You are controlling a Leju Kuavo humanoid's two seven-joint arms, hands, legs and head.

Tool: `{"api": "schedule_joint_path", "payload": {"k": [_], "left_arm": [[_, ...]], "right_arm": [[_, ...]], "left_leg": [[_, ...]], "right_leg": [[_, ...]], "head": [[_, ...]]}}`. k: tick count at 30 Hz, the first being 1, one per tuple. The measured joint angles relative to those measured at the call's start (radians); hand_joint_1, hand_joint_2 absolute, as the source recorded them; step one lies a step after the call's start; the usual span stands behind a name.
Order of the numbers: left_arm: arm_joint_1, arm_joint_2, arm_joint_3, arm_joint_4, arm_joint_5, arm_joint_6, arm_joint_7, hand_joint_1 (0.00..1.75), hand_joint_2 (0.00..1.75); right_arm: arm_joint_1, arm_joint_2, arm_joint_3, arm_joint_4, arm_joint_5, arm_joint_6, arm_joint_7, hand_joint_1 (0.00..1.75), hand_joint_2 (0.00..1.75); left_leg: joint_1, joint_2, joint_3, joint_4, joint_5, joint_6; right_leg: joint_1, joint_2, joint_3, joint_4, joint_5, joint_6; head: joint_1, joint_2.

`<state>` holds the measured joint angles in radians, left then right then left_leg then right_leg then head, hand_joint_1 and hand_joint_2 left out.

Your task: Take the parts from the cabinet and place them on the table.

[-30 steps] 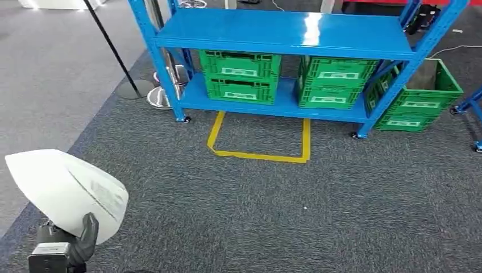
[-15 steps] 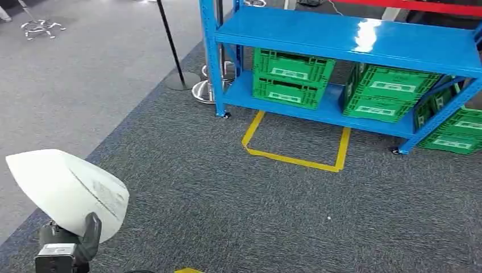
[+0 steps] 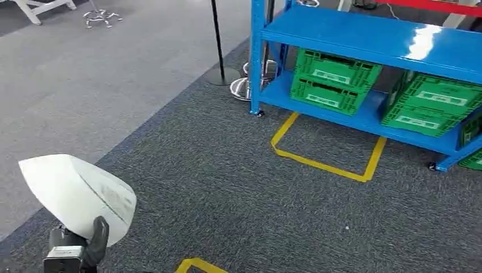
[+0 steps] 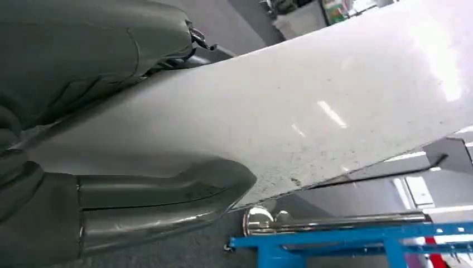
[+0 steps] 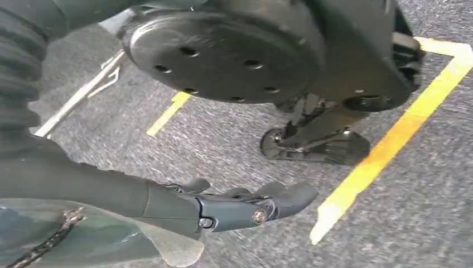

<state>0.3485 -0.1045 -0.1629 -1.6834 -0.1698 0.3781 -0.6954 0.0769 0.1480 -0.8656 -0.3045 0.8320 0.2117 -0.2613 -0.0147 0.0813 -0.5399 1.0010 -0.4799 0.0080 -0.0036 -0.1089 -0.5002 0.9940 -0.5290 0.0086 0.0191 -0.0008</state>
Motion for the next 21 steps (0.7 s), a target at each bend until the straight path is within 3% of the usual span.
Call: {"api": "schedule_joint_path", "payload": {"k": [2, 3, 4, 5, 6, 8, 9, 10, 11, 12, 13, 14, 15, 18, 19, 20, 21], "left_arm": [[0.007, -0.003, 0.002, 0.002, 0.002, 0.006, -0.002, 1.75, 1.75], [0.012, -0.004, 0.007, 0.003, 0.002, 0.01, -0.002, 1.75, 1.75], [0.014, -0.008, 0.008, 0.003, 0.002, 0.011, -0.002, 1.75, 1.75], [0.013, -0.009, 0.01, 0.004, 0.003, 0.012, -0.002, 1.75, 1.75], [0.01, -0.012, 0.01, 0.004, 0.003, 0.014, -0.002, 1.75, 1.75], [0.014, -0.017, 0.015, 0.006, 0.004, 0.014, -0.002, 1.75, 1.75], [0.015, -0.02, 0.021, 0.007, 0.008, 0.01, -0.002, 1.75, 1.75], [0.016, -0.024, 0.026, 0.008, 0.011, 0.005, -0.002, 1.75, 1.75], [0.016, -0.027, 0.03, 0.008, 0.011, 0.005, -0.002, 1.75, 1.75], [0.016, -0.029, 0.032, 0.008, 0.01, 0.005, -0.002, 1.75, 1.75], [0.016, -0.031, 0.034, 0.008, 0.009, 0.004, -0.002, 1.75, 1.75], [0.016, -0.034, 0.035, 0.008, 0.009, 0.004, -0.002, 1.75, 1.75], [0.014, -0.035, 0.038, 0.008, 0.007, 0.006, -0.002, 1.75, 1.75], [0.018, -0.039, 0.045, 0.008, 0.006, 0.023, -0.002, 1.75, 1.75], [0.019, -0.039, 0.05, 0.006, 0.007, 0.024, -0.002, 1.75, 1.75], [0.022, -0.041, 0.053, 0.006, 0.008, 0.026, -0.003, 1.75, 1.75], [0.018, -0.042, 0.055, 0.005, 0.007, 0.03, -0.003, 1.75, 1.75]], "right_arm": [[0.005, 0.01, -0.006, -0.026, 0.011, 0.013, 0.014, 0.0, 1.75], [0.008, 0.016, -0.009, -0.042, 0.016, 0.019, 0.017, 0.0, 1.75], [0.011, 0.019, -0.01, -0.053, 0.018, 0.021, 0.018, 0.0, 1.75], [0.013, 0.02, -0.012, -0.061, 0.019, 0.022, 0.018, 0.0, 1.75], [0.016, 0.025, -0.016, -0.067, 0.024, 0.029, 0.02, 0.0, 1.75], [0.031, 0.033, -0.026, -0.095, 0.039, 0.053, 0.037, 0.0, 1.75], [0.041, 0.04, -0.034, -0.118, 0.051, 0.071, 0.048, 0.0, 1.75], [0.05, 0.05, -0.043, -0.143, 0.066, 0.088, 0.059, 0.0, 1.75], [0.054, 0.057, -0.052, -0.162, 0.073, 0.099, 0.063, 0.0, 1.75], [0.056, 0.062, -0.059, -0.178, 0.081, 0.105, 0.067, 0.0, 1.75], [0.058, 0.068, -0.066, -0.196, 0.084, 0.111, 0.069, 0.0, 1.75], [0.059, 0.073, -0.07, -0.204, 0.085, 0.113, 0.069, 0.0, 1.75], [0.061, 0.081, -0.078, -0.214, 0.095, 0.116, 0.071, 0.0, 1.75], [0.066, 0.092, -0.099, -0.255, 0.138, 0.125, 0.08, 0.0, 1.75], [0.067, 0.102, -0.106, -0.267, 0.148, 0.13, 0.082, 0.0, 1.75], [0.065, 0.106, -0.114, -0.283, 0.161, 0.135, 0.083, 0.0, 1.75], [0.065, 0.114, -0.124, -0.292, 0.176, 0.143, 0.082, 0.0, 1.75]], "left_leg": [[-0.003, -0.021, -0.009, 0.001, 0.001, 0.005], [-0.002, -0.037, -0.008, -0.008, 0.007, 0.015], [0.01, -0.047, 0.003, -0.024, 0.018, 0.021], [0.011, -0.057, 0.002, -0.029, 0.022, 0.026], [0.011, -0.069, -0.002, -0.028, 0.025, 0.03], [0.01, -0.095, -0.006, -0.027, 0.026, 0.032], [0.009, -0.11, -0.007, -0.025, 0.026, 0.032], [0.009, -0.127, -0.007, -0.022, 0.026, 0.031], [0.009, -0.142, -0.007, -0.019, 0.026, 0.031], [0.01, -0.155, -0.007, -0.014, 0.024, 0.028], [0.011, -0.169, -0.008, -0.009, 0.021, 0.023], [0.011, -0.177, -0.012, -0.003, 0.019, 0.018], [0.008, -0.192, -0.022, 0.011, 0.016, 0.012], [0.016, -0.226, -0.033, 0.008, 0.028, -0.008], [0.016, -0.228, -0.038, 0.014, 0.024, -0.01], [0.01, -0.165, -0.047, 0.038, 0.005, -0.015], [0.01, -0.124, -0.074, 0.097, -0.032, -0.022]], "right_leg": [[-0.001, -0.021, 0.004, -0.003, 0.0, 0.007], [0.001, -0.036, 0.012, -0.009, 0.001, 0.015], [-0.004, -0.014, 0.004, -0.004, -0.012, 0.021], [-0.004, 0.046, -0.007, 0.025, -0.036, 0.023], [-0.007, 0.085, -0.038, 0.097, -0.077, 0.024], [-0.008, 0.105, -0.116, 0.26, -0.142, 0.025], [-0.007, 0.107, -0.141, 0.305, -0.148, 0.025], [-0.007, 0.107, -0.141, 0.295, -0.125, 0.025], [-0.007, 0.109, -0.12, 0.243, -0.084, 0.024], [-0.008, 0.116, -0.083, 0.16, -0.034, 0.024], [-0.012, 0.144, -0.041, 0.064, 0.012, 0.023], [-0.017, 0.201, -0.021, 0.026, -0.001, 0.022], [-0.019, 0.206, -0.02, 0.008, -0.002, 0.021], [-0.01, 0.172, -0.013, 0.017, 0.003, 0.007], [-0.019, 0.156, -0.012, 0.01, 0.009, -0.002], [-0.017, 0.144, -0.011, 0.009, 0.009, -0.007], [-0.015, 0.129, -0.011, 0.009, 0.008, -0.011]], "head": [[0.0, 0.0], [-0.001, 0.0], [0.001, 0.0], [0.004, 0.0], [0.008, 0.0], [0.01, 0.0], [0.01, 0.0], [0.01, 0.0], [0.009, 0.0], [0.01, 0.0], [0.01, 0.0], [0.01, 0.0], [0.008, 0.0], [0.008, 0.0], [0.01, 0.0], [0.004, 0.0], [-0.004, 0.0]]}}
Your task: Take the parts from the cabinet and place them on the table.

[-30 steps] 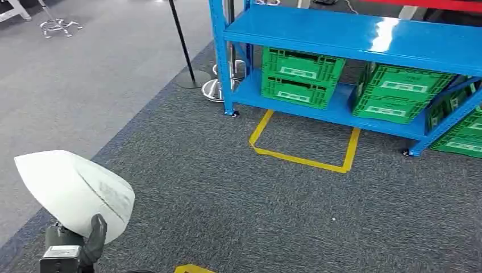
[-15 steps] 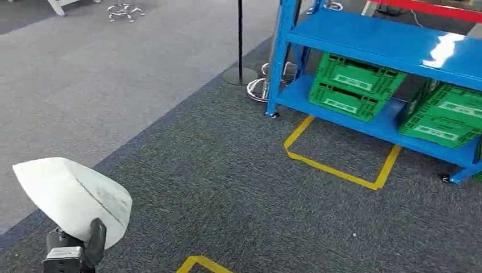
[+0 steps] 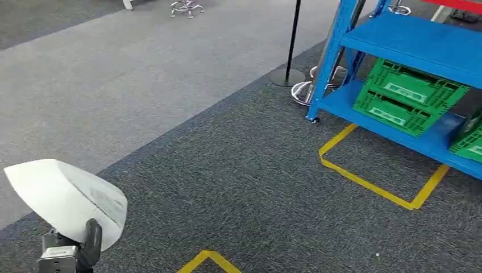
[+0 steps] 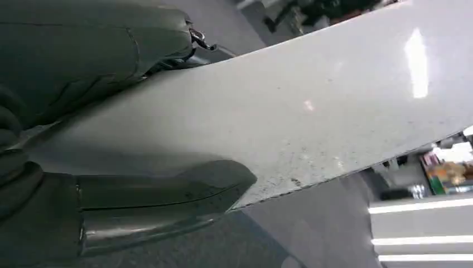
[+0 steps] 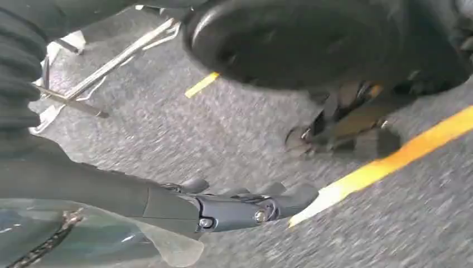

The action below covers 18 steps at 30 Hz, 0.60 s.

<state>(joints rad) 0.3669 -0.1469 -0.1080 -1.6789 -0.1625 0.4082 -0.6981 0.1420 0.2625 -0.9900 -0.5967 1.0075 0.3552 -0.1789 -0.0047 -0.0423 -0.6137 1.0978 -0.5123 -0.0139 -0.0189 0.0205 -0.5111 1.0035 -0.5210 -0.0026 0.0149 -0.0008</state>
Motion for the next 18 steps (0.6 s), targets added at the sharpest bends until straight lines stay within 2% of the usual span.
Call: {"api": "schedule_joint_path", "payload": {"k": [1, 2, 3, 4, 5, 6, 7, 8, 9, 10, 12, 13, 14, 15, 16, 17, 18], "left_arm": [[-0.002, 0.0, 0.001, 0.0, -0.002, 0.001, 0.0, 1.75, 1.75], [-0.001, 0.0, 0.002, 0.0, -0.003, 0.002, 0.0, 1.75, 1.75], [0.0, -0.001, 0.002, 0.0, -0.003, 0.002, 0.0, 1.75, 1.75], [0.002, -0.002, 0.004, 0.0, -0.001, 0.002, 0.0, 1.75, 1.75], [0.002, -0.002, 0.006, 0.0, -0.001, 0.002, 0.0, 1.75, 1.75], [0.002, -0.002, 0.009, -0.001, -0.001, 0.001, 0.0, 1.75, 1.75], [0.003, -0.003, 0.011, -0.003, -0.001, 0.0, 0.0, 1.75, 1.75], [0.002, -0.003, 0.012, -0.008, -0.001, 0.0, 0.0, 1.75, 1.75], [-0.001, -0.004, 0.012, -0.011, -0.001, 0.0, 0.0, 1.75, 1.75], [-0.001, -0.005, 0.013, -0.013, -0.003, 0.0, 0.0, 1.75, 1.75], [0.004, -0.005, 0.016, -0.014, -0.007, 0.004, -0.001, 1.75, 1.75], [0.006, -0.005, 0.017, -0.017, -0.007, 0.005, -0.001, 1.75, 1.75], [0.007, -0.007, 0.017, -0.02, -0.007, 0.005, -0.001, 1.75, 1.75], [0.004, -0.008, 0.018, -0.023, -0.008, 0.007, -0.002, 1.75, 1.75], [0.0, -0.009, 0.018, -0.024, -0.007, 0.007, -0.002, 1.75, 1.75], [0.001, -0.01, 0.019, -0.024, -0.007, 0.007, -0.002, 1.75, 1.75], [0.001, -0.009, 0.019, -0.024, -0.007, 0.007, -0.002, 1.75, 1.75]], "right_arm": [[0.0, 0.008, -0.013, -0.006, 0.018, 0.004, -0.005, 0.0, 1.75], [0.001, 0.011, -0.027, -0.012, 0.039, 0.007, -0.013, 0.0, 1.75], [0.0, 0.015, -0.039, -0.016, 0.055, 0.012, -0.022, 0.0, 1.75], [-0.002, 0.019, -0.05, -0.02, 0.07, 0.013, -0.03, 0.0, 1.75], [-0.004, 0.021, -0.058, -0.024, 0.076, 0.014, -0.034, 0.0, 1.75], [-0.008, 0.024, -0.065, -0.028, 0.082, 0.014, -0.036, 0.0, 1.75], [-0.011, 0.027, -0.071, -0.031, 0.084, 0.014, -0.037, 0.0, 1.75], [-0.013, 0.032, -0.077, -0.034, 0.085, 0.015, -0.039, 0.0, 1.75], [-0.014, 0.037, -0.08, -0.035, 0.086, 0.015, -0.039, 0.0, 1.75], [-0.018, 0.037, -0.085, -0.037, 0.089, 0.015, -0.04, 0.0, 1.75], [-0.024, 0.043, -0.097, -0.038, 0.104, 0.014, -0.042, 0.0, 1.75], [-0.029, 0.044, -0.101, -0.038, 0.109, 0.013, -0.047, 0.0, 1.75], [-0.031, 0.045, -0.107, -0.039, 0.119, 0.012, -0.051, 0.0, 1.75], [-0.033, 0.046, -0.114, -0.039, 0.125, 0.013, -0.056, 0.0, 1.75], [-0.034, 0.048, -0.122, -0.039, 0.132, 0.013, -0.056, 0.0, 1.75], [-0.033, 0.048, -0.129, -0.039, 0.136, 0.014, -0.056, 0.0, 1.75], [-0.032, 0.048, -0.136, -0.039, 0.14, 0.013, -0.056, 0.0, 1.75]], "left_leg": [[0.002, 0.022, -0.038, 0.083, -0.042, -0.005], [0.004, 0.031, -0.077, 0.168, -0.078, -0.008], [0.006, 0.034, -0.102, 0.224, -0.096, -0.009], [0.007, 0.035, -0.104, 0.23, -0.087, -0.009], [0.008, 0.036, -0.083, 0.195, -0.059, -0.007], [0.007, 0.041, -0.039, 0.116, -0.017, -0.002], [0.004, 0.059, 0.016, 0.015, 0.024, 0.007], [-0.004, 0.1, 0.062, -0.067, 0.041, 0.019], [-0.014, 0.132, 0.07, -0.086, 0.024, 0.028], [-0.015, 0.115, 0.067, -0.087, 0.028, 0.032], [-0.018, 0.095, 0.06, -0.088, 0.029, 0.037], [-0.014, 0.081, 0.065, -0.105, 0.039, 0.046], [-0.007, 0.072, 0.075, -0.116, 0.048, 0.049], [-0.003, 0.061, 0.074, -0.12, 0.052, 0.056], [-0.003, 0.048, 0.071, -0.12, 0.052, 0.057], [-0.003, 0.035, 0.071, -0.119, 0.052, 0.058], [-0.004, 0.021, 0.071, -0.119, 0.051, 0.058]], "right_leg": [[0.002, -0.018, -0.001, 0.0, -0.001, -0.002], [0.004, -0.037, -0.002, 0.0, -0.003, -0.003], [0.005, -0.053, -0.003, 0.0, -0.004, -0.004], [0.006, -0.068, -0.003, 0.0, -0.005, -0.004], [0.007, -0.082, -0.003, 0.0, -0.006, -0.004], [0.009, -0.095, -0.002, 0.0, -0.007, -0.003], [0.011, -0.107, -0.001, 0.0, -0.01, -0.003], [0.012, -0.116, 0.006, 0.0, -0.011, -0.002], [0.019, -0.127, 0.007, 0.0, -0.015, 0.004], [0.018, -0.133, 0.001, 0.0, -0.017, 0.009], [0.016, -0.156, 0.017, -0.007, -0.016, 0.017], [0.02, -0.168, 0.025, -0.011, -0.018, 0.025], [0.016, -0.124, 0.013, 0.004, -0.034, 0.03], [0.015, -0.069, -0.008, 0.051, -0.065, 0.031], [0.013, -0.04, -0.043, 0.126, -0.101, 0.032], [0.012, -0.026, -0.086, 0.214, -0.138, 0.034], [0.012, -0.022, -0.124, 0.285, -0.16, 0.036]], "head": [[0.002, 0.0], [0.001, 0.0], [0.001, 0.0], [0.001, 0.0], [0.0, 0.0], [0.001, 0.0], [0.001, 0.0], [0.001, 0.0], [0.002, 0.0], [0.001, 0.0], [0.001, 0.0], [0.001, 0.0], [0.004, 0.0], [0.007, 0.0], [0.01, 0.0], [0.009, 0.0], [0.009, 0.0]]}}
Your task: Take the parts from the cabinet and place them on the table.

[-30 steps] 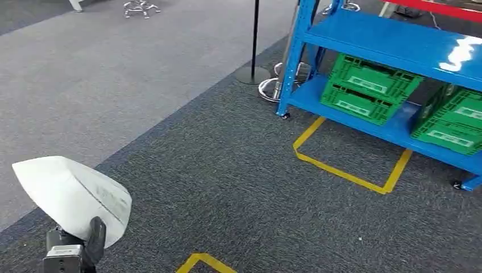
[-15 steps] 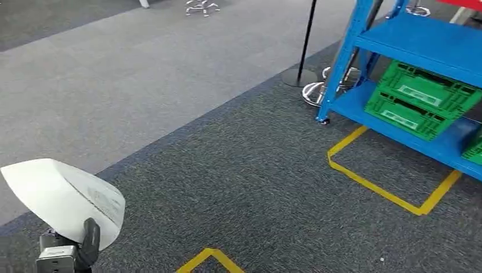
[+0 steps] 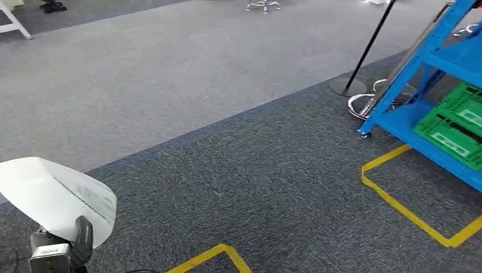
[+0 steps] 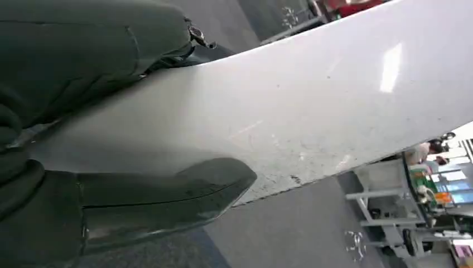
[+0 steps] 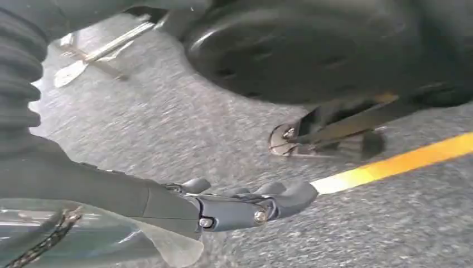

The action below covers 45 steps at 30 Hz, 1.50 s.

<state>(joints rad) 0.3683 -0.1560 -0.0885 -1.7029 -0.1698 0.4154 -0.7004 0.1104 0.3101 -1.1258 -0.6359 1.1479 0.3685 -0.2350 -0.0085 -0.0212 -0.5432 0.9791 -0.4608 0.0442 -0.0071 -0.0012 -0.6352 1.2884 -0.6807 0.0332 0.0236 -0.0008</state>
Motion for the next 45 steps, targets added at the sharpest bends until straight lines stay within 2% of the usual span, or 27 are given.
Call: {"api": "schedule_joint_path", "payload": {"k": [2, 4, 5, 6, 9, 16, 17, 18, 19, 20, 21, 22, 24, 26, 27, 28, 29, 31, 32, 33, 35, 36, 37, 38, 42, 44, 45], "left_arm": [[0.0, 0.0, 0.001, 0.0, -0.002, 0.0, 0.0, 1.75, 1.75], [0.0, 0.0, 0.001, 0.0, -0.01, 0.009, 0.0, 1.75, 1.75], [-0.001, 0.0, 0.0, -0.001, -0.009, 0.016, 0.0, 1.75, 1.75], [-0.002, 0.0, 0.0, -0.004, -0.005, 0.024, 0.0, 1.75, 1.75], [-0.003, 0.002, -0.003, -0.02, 0.005, 0.038, 0.0, 1.75, 1.75], [-0.003, 0.002, -0.003, -0.021, 0.006, 0.038, 0.0, 1.75, 1.75], [-0.002, 0.004, -0.003, -0.025, 0.009, 0.039, 0.0, 1.75, 1.75], [-0.001, 0.005, -0.004, -0.026, 0.01, 0.039, 0.0, 1.75, 1.75], [-0.008, 0.005, -0.004, -0.032, 0.013, 0.039, 0.0, 1.75, 1.75], [-0.007, 0.009, -0.005, -0.032, 0.017, 0.047, 0.0, 1.75, 1.75], [-0.006, 0.017, -0.006, -0.069, 0.043, 0.051, 0.0, 1.75, 1.75], [-0.008, 0.019, -0.008, -0.08, 0.045, 0.052, 0.0, 1.75, 1.75], [-0.009, 0.022, -0.016, -0.104, 0.049, 0.059, -0.001, 1.75, 1.75], [0.003, 0.028, -0.022, -0.136, 0.055, 0.073, -0.001, 1.75, 1.75], [0.006, 0.03, -0.024, -0.148, 0.055, 0.076, -0.001, 1.75, 1.75], [0.005, 0.031, -0.028, -0.16, 0.055, 0.076, -0.002, 1.75, 1.75], [0.003, 0.032, -0.033, -0.17, 0.056, 0.081, -0.002, 1.75, 1.75], [0.008, 0.037, -0.044, -0.191, 0.053, 0.094, -0.002, 1.75, 1.75], [0.01, 0.044, -0.052, -0.199, 0.046, 0.102, -0.002, 1.75, 1.75], [0.012, 0.051, -0.061, -0.204, 0.042, 0.111, -0.002, 1.75, 1.75], [0.017, 0.063, -0.08, -0.219, 0.041, 0.134, -0.002, 1.75, 1.75], [0.017, 0.068, -0.089, -0.227, 0.041, 0.144, -0.002, 1.75, 1.75], [0.017, 0.073, -0.098, -0.234, 0.037, 0.152, -0.002, 1.75, 1.75], [0.017, 0.08, -0.107, -0.239, 0.028, 0.159, -0.002, 1.75, 1.75], [0.033, 0.104, -0.129, -0.246, 0.013, 0.184, -0.002, 1.75, 1.75], [0.028, 0.119, -0.142, -0.256, 0.023, 0.22, -0.002, 1.75, 1.75], [0.022, 0.123, -0.15, -0.261, 0.032, 0.233, -0.002, 1.75, 1.75]], "right_arm": [[0.0, 0.0, -0.009, 0.0, 0.004, 0.0, 0.0, 0.0, 1.75], [-0.003, 0.0, -0.02, -0.002, 0.017, -0.001, -0.002, 0.0, 1.75], [-0.005, 0.0, -0.025, -0.002, 0.024, -0.003, -0.003, 0.0, 1.75], [-0.009, 0.002, -0.034, -0.001, 0.038, -0.008, -0.005, 0.0, 1.75], [-0.018, 0.006, -0.058, -0.001, 0.066, -0.018, -0.011, 0.0, 1.75], [-0.018, 0.006, -0.06, -0.001, 0.066, -0.018, -0.012, 0.0, 1.75], [-0.023, 0.011, -0.064, -0.001, 0.069, -0.02, -0.013, 0.0, 1.75], [-0.024, 0.011, -0.065, -0.001, 0.069, -0.02, -0.013, 0.0, 1.75], [-0.026, 0.011, -0.073, -0.001, 0.069, -0.02, -0.015, 0.0, 1.75], [-0.027, 0.019, -0.087, 0.003, 0.064, -0.062, -0.022, 0.0, 1.75], [-0.047, 0.032, -0.09, 0.052, 0.062, -0.153, -0.042, 0.0, 1.75], [-0.05, 0.032, -0.09, 0.063, 0.062, -0.159, -0.043, 0.0, 1.75], [-0.053, 0.031, -0.092, 0.082, 0.067, -0.164, -0.043, 0.0, 1.75], [-0.058, 0.031, -0.093, 0.095, 0.072, -0.167, -0.042, 0.0, 1.75], [-0.059, 0.03, -0.094, 0.099, 0.074, -0.167, -0.042, 0.0, 1.75], [-0.06, 0.029, -0.094, 0.104, 0.074, -0.168, -0.042, 0.0, 1.75], [-0.06, 0.028, -0.096, 0.109, 0.076, -0.169, -0.042, 0.0, 1.75], [-0.059, 0.027, -0.101, 0.113, 0.081, -0.171, -0.042, 0.0, 1.75], [-0.059, 0.027, -0.105, 0.114, 0.086, -0.17, -0.046, 0.0, 1.75], [-0.06, 0.027, -0.106, 0.115, 0.09, -0.17, -0.05, 0.0, 1.75], [-0.062, 0.027, -0.107, 0.118, 0.1, -0.17, -0.057, 0.0, 1.75], [-0.063, 0.026, -0.107, 0.119, 0.105, -0.172, -0.06, 0.0, 1.75], [-0.062, 0.026, -0.109, 0.124, 0.108, -0.177, -0.06, 0.0, 1.75], [-0.063, 0.027, -0.114, 0.13, 0.109, -0.18, -0.06, 0.0, 1.75], [-0.066, 0.029, -0.115, 0.142, 0.121, -0.189, -0.045, 0.0, 1.75], [-0.067, 0.029, -0.116, 0.143, 0.124, -0.191, -0.043, 0.0, 1.75], [-0.066, 0.029, -0.116, 0.144, 0.125, -0.191, -0.042, 0.0, 1.75]], "left_leg": [[0.0, -0.032, 0.001, 0.004, -0.001, -0.001], [0.004, -0.062, 0.004, 0.013, -0.007, -0.009], [0.005, -0.074, 0.003, 0.019, -0.012, -0.015], [0.0, -0.083, -0.004, 0.029, -0.017, -0.021], [0.009, -0.117, -0.02, 0.036, -0.01, -0.035], [0.009, -0.121, -0.02, 0.036, -0.01, -0.036], [0.011, -0.134, -0.025, 0.041, -0.015, -0.041], [0.009, -0.115, -0.025, 0.047, -0.019, -0.042], [0.006, -0.016, -0.079, 0.156, -0.081, -0.054], [0.012, 0.013, -0.181, 0.357, -0.137, -0.061], [0.008, 0.057, -0.058, 0.108, 0.006, -0.047], [-0.002, 0.107, -0.034, 0.065, -0.002, -0.041], [-0.011, 0.101, -0.029, 0.045, -0.015, -0.03], [-0.012, 0.071, -0.032, 0.038, -0.014, -0.021], [0.001, 0.055, -0.019, 0.022, -0.003, -0.013], [0.0, 0.047, -0.016, 0.019, -0.002, -0.009], [0.0, 0.034, -0.017, 0.019, 0.0, -0.005], [0.0, 0.008, -0.016, 0.019, -0.003, -0.001], [-0.001, -0.007, -0.016, 0.02, -0.003, 0.0], [-0.001, -0.023, -0.013, 0.02, -0.005, -0.001], [0.002, -0.054, -0.005, 0.022, -0.01, -0.006], [0.004, -0.066, -0.001, 0.025, -0.015, -0.01], [0.006, -0.078, -0.006, 0.031, -0.019, -0.017], [0.0, -0.093, -0.012, 0.047, -0.026, -0.024], [0.009, -0.134, -0.024, 0.043, -0.021, -0.043], [0.003, -0.022, -0.053, 0.113, -0.066, -0.053], [0.005, 0.0, -0.089, 0.187, -0.102, -0.058]], "right_leg": [[-0.001, 0.0, -0.013, -0.002, 0.04, 0.003], [-0.008, 0.015, 0.054, -0.163, 0.141, 0.006], [-0.014, 0.051, 0.089, -0.246, 0.179, 0.007], [-0.016, 0.101, 0.1, -0.268, 0.158, 0.008], [-0.011, 0.074, 0.109, -0.27, 0.155, -0.005], [-0.01, 0.071, 0.109, -0.27, 0.156, -0.006], [-0.021, 0.049, 0.113, -0.278, 0.16, -0.017], [-0.017, 0.042, 0.114, -0.278, 0.16, -0.019], [-0.013, 0.014, 0.119, -0.28, 0.156, -0.031], [-0.009, -0.044, 0.123, -0.279, 0.148, -0.036], [-0.006, -0.082, 0.139, -0.28, 0.137, -0.032], [-0.005, -0.091, 0.132, -0.282, 0.133, -0.027], [0.002, -0.114, 0.137, -0.284, 0.123, -0.013], [0.001, -0.144, 0.165, -0.294, 0.122, -0.005], [-0.001, -0.134, 0.158, -0.29, 0.112, 0.003], [-0.002, -0.067, 0.152, -0.264, 0.092, 0.005], [-0.003, -0.024, 0.121, -0.196, 0.055, 0.004], [-0.003, 0.0, 0.027, -0.024, -0.013, 0.005], [-0.003, 0.0, -0.01, 0.029, -0.02, 0.006], [-0.003, 0.0, -0.023, 0.03, 0.003, 0.006], [-0.005, 0.006, 0.018, -0.096, 0.103, 0.006], [-0.007, 0.025, 0.052, -0.182, 0.154, 0.006], [-0.015, 0.081, 0.076, -0.25, 0.176, 0.007], [-0.018, 0.097, 0.086, -0.272, 0.163, 0.003], [-0.016, 0.051, 0.095, -0.271, 0.168, -0.021], [-0.012, 0.024, 0.1, -0.272, 0.164, -0.033], [-0.009, 0.009, 0.102, -0.272, 0.162, -0.036]], "head": [[0.0, 0.0], [0.0, 0.0], [0.001, 0.0], [0.0, 0.0], [-0.001, 0.0], [-0.002, 0.0], [-0.002, 0.0], [0.0, 0.0], [-0.012, 0.0], [-0.011, 0.0], [-0.013, 0.0], [-0.01, 0.0], [-0.011, 0.0], [-0.013, 0.0], [-0.013, 0.0], [-0.008, 0.0], [-0.005, 0.0], [-0.004, 0.0], [-0.003, 0.0], [-0.004, 0.0], [-0.004, 0.0], [-0.004, 0.0], [-0.003, 0.0], [-0.005, 0.0], [-0.005, 0.0], [-0.014, 0.0], [-0.012, 0.0]]}}
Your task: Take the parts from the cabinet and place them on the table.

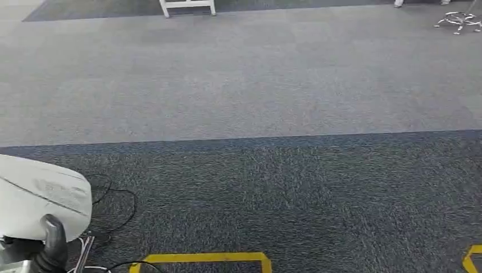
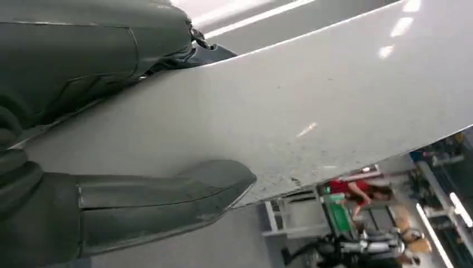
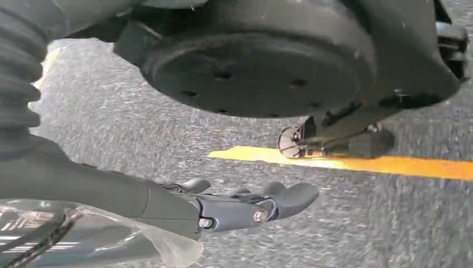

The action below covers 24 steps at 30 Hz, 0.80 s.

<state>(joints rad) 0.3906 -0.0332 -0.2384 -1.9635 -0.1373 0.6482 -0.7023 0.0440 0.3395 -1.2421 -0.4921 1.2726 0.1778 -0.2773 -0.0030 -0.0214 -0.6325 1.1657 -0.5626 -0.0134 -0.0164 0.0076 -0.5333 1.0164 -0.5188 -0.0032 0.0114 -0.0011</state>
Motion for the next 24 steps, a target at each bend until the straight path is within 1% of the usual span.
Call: {"api": "schedule_joint_path", "payload": {"k": [1, 2, 3, 4, 5, 6, 7, 8, 9, 10, 11, 12, 13, 14, 15, 16, 17, 18, 19, 20, 21, 22, 23, 24], "left_arm": [[-0.002, 0.004, -0.005, -0.005, 0.004, 0.002, 0.0, 1.75, 1.75], [-0.001, 0.009, -0.007, -0.005, 0.007, -0.002, 0.0, 1.75, 1.75], [0.0, 0.014, -0.008, -0.005, 0.01, -0.004, 0.0, 1.75, 1.75], [0.001, 0.019, -0.009, -0.005, -0.001, 0.002, 0.0, 1.75, 1.75], [0.001, 0.019, -0.013, -0.005, -0.02, 0.017, 0.0, 1.75, 1.75], [0.002, 0.019, -0.015, -0.005, -0.042, 0.032, 0.0, 1.75, 1.75], [0.002, 0.017, -0.016, -0.005, -0.063, 0.042, 0.0, 1.75, 1.75], [0.0, 0.015, -0.016, -0.005, -0.069, 0.043, 0.001, 1.75, 1.75], [-0.003, 0.011, -0.016, -0.006, -0.072, 0.046, 0.0, 1.75, 1.75], [0.0, 0.009, -0.016, -0.006, -0.071, 0.048, 0.0, 1.75, 1.75], [0.007, 0.004, -0.013, -0.006, -0.07, 0.051, 0.0, 1.75, 1.75], [0.012, -0.001, -0.005, -0.012, -0.071, 0.051, 0.0, 1.75, 1.75], [0.019, -0.011, 0.006, -0.023, -0.073, 0.051, 0.0, 1.75, 1.75], [0.019, -0.028, 0.025, -0.031, -0.076, 0.051, 0.0, 1.75, 1.75], [0.018, -0.044, 0.042, -0.052, -0.09, 0.053, 0.0, 1.75, 1.75], [0.019, -0.063, 0.064, -0.065, -0.096, 0.053, 0.0, 1.75, 1.75], [0.023, -0.075, 0.083, -0.072, -0.103, 0.053, 0.0, 1.75, 1.75], [0.026, -0.085, 0.098, -0.08, -0.12, 0.052, 0.0, 1.75, 1.75], [0.029, -0.103, 0.118, -0.09, -0.146, 0.053, 0.0, 1.75, 1.75], [0.03, -0.115, 0.133, -0.101, -0.167, 0.053, 0.0, 1.75, 1.75], [0.031, -0.128, 0.145, -0.111, -0.201, 0.053, 0.0, 1.75, 1.75], [0.033, -0.144, 0.159, -0.127, -0.238, 0.053, 0.0, 1.75, 1.75], [0.035, -0.164, 0.175, -0.144, -0.274, 0.052, 0.0, 1.75, 1.75], [0.032, -0.179, 0.189, -0.161, -0.296, 0.052, 0.0, 1.75, 1.75]], "right_arm": [[0.0, 0.0, -0.001, 0.001, 0.002, 0.0, 0.0, 0.0, 1.75], [0.001, 0.0, -0.002, 0.001, 0.004, 0.0, -0.002, 0.0, 1.75], [0.001, 0.0, -0.002, 0.001, 0.006, 0.0, -0.003, 0.0, 1.75], [0.001, 0.0, -0.002, 0.001, 0.009, 0.002, -0.003, 0.0, 1.75], [0.0, 0.0, -0.002, 0.001, 0.014, 0.002, -0.003, 0.0, 1.75], [0.0, 0.0, -0.002, 0.002, 0.021, 0.002, -0.002, 0.0, 1.75], [0.0, 0.0, -0.002, 0.003, 0.029, 0.002, 0.001, 0.0, 1.75], [-0.001, 0.0, -0.002, 0.005, 0.033, 0.002, 0.003, 0.0, 1.75], [-0.001, 0.0, -0.002, 0.006, 0.037, 0.0, 0.006, 0.0, 1.75], [-0.003, 0.0, -0.002, 0.009, 0.039, -0.006, 0.007, 0.0, 1.75], [-0.006, 0.0, -0.002, 0.015, 0.042, -0.013, 0.006, 0.0, 1.75], [-0.009, -0.002, -0.002, 0.017, 0.045, -0.02, 0.005, 0.0, 1.75], [-0.011, -0.004, -0.001, 0.02, 0.052, -0.026, -0.001, 0.0, 1.75], [-0.012, -0.005, -0.001, 0.024, 0.055, -0.026, -0.005, 0.0, 1.75], [-0.012, -0.007, -0.001, 0.035, 0.059, -0.032, -0.009, 0.0, 1.75], [-0.011, -0.008, -0.001, 0.042, 0.062, -0.038, -0.01, 0.0, 1.75], [-0.011, -0.01, -0.001, 0.045, 0.064, -0.042, -0.01, 0.0, 1.75], [-0.014, -0.013, -0.001, 0.051, 0.068, -0.047, -0.013, 0.0, 1.75], [-0.017, -0.018, -0.001, 0.059, 0.069, -0.053, -0.013, 0.0, 1.75], [-0.018, -0.021, -0.001, 0.066, 0.071, -0.056, -0.012, 0.0, 1.75], [-0.019, -0.025, -0.001, 0.076, 0.072, -0.062, -0.012, 0.0, 1.75], [-0.02, -0.027, -0.001, 0.082, 0.073, -0.067, -0.013, 0.0, 1.75], [-0.023, -0.029, 0.0, 0.095, 0.074, -0.076, -0.013, 0.0, 1.75], [-0.026, -0.031, 0.0, 0.108, 0.076, -0.083, -0.013, 0.0, 1.75]], "left_leg": [[0.003, 0.009, -0.044, 0.088, -0.036, -0.003], [0.005, 0.011, -0.074, 0.146, -0.05, -0.005], [0.007, 0.012, -0.084, 0.162, -0.045, -0.006], [0.008, 0.013, -0.071, 0.132, -0.013, -0.005], [0.008, 0.017, -0.039, 0.067, 0.031, -0.002], [0.006, 0.032, 0.005, -0.022, 0.077, 0.004], [-0.001, 0.078, 0.049, -0.111, 0.105, 0.013], [-0.016, 0.117, 0.059, -0.13, 0.082, 0.019], [-0.018, 0.108, 0.06, -0.135, 0.082, 0.026], [-0.019, 0.097, 0.055, -0.137, 0.082, 0.029], [-0.02, 0.083, 0.055, -0.137, 0.08, 0.034], [-0.018, 0.068, 0.059, -0.149, 0.085, 0.04], [-0.008, 0.058, 0.069, -0.159, 0.093, 0.044], [-0.005, 0.048, 0.07, -0.16, 0.094, 0.05], [-0.004, 0.034, 0.068, -0.159, 0.095, 0.054], [-0.004, 0.021, 0.069, -0.159, 0.094, 0.054], [-0.004, 0.009, 0.069, -0.158, 0.094, 0.055], [-0.004, -0.004, 0.07, -0.158, 0.093, 0.056], [-0.004, -0.021, 0.073, -0.157, 0.092, 0.055], [-0.003, -0.038, 0.076, -0.156, 0.089, 0.054], [0.0, -0.055, 0.08, -0.152, 0.085, 0.05], [0.003, -0.07, 0.082, -0.146, 0.08, 0.045], [0.001, -0.081, 0.077, -0.142, 0.075, 0.037], [0.0, -0.094, 0.069, -0.129, 0.073, 0.033]], "right_leg": [[0.003, -0.019, 0.001, 0.0, -0.003, -0.003], [0.004, -0.033, 0.002, 0.0, -0.005, -0.005], [0.005, -0.047, 0.005, 0.0, -0.008, -0.005], [0.006, -0.061, 0.009, 0.0, -0.012, -0.005], [0.007, -0.073, 0.014, 0.0, -0.015, -0.004], [0.008, -0.084, 0.021, 0.0, -0.019, -0.003], [0.008, -0.095, 0.027, -0.001, -0.024, 0.0], [0.015, -0.104, 0.021, -0.001, -0.03, 0.008], [0.015, -0.114, 0.029, -0.002, -0.033, 0.014], [0.015, -0.126, 0.026, -0.004, -0.035, 0.018], [0.014, -0.14, 0.038, -0.011, -0.035, 0.022], [0.016, -0.152, 0.051, -0.012, -0.038, 0.028], [0.014, -0.106, 0.043, -0.002, -0.047, 0.035], [0.011, -0.052, 0.024, 0.039, -0.074, 0.036], [0.01, -0.028, -0.013, 0.116, -0.112, 0.037], [0.01, -0.016, -0.059, 0.203, -0.145, 0.039], [0.011, -0.01, -0.098, 0.269, -0.163, 0.04], [0.012, -0.007, -0.124, 0.304, -0.16, 0.041], [0.012, -0.006, -0.13, 0.293, -0.13, 0.042], [0.011, -0.004, -0.113, 0.241, -0.085, 0.042], [0.01, 0.004, -0.078, 0.155, -0.031, 0.042], [0.006, 0.028, -0.041, 0.063, 0.019, 0.044], [0.0, 0.085, -0.027, 0.034, 0.001, 0.047], [-0.002, 0.095, -0.017, 0.007, -0.002, 0.04]], "head": [[-0.001, 0.0], [0.0, 0.0], [-0.001, 0.0], [-0.001, 0.0], [0.0, 0.0], [-0.001, 0.0], [0.0, 0.0], [0.0, 0.0], [-0.004, 0.0], [-0.001, 0.0], [-0.003, 0.0], [-0.002, 0.0], [-0.001, 0.0], [0.002, 0.0], [0.005, 0.0], [0.007, 0.0], [0.006, 0.0], [0.007, 0.0], [0.007, 0.0], [0.007, 0.0], [0.006, 0.0], [0.008, 0.0], [0.008, 0.0], [0.007, 0.0]]}}
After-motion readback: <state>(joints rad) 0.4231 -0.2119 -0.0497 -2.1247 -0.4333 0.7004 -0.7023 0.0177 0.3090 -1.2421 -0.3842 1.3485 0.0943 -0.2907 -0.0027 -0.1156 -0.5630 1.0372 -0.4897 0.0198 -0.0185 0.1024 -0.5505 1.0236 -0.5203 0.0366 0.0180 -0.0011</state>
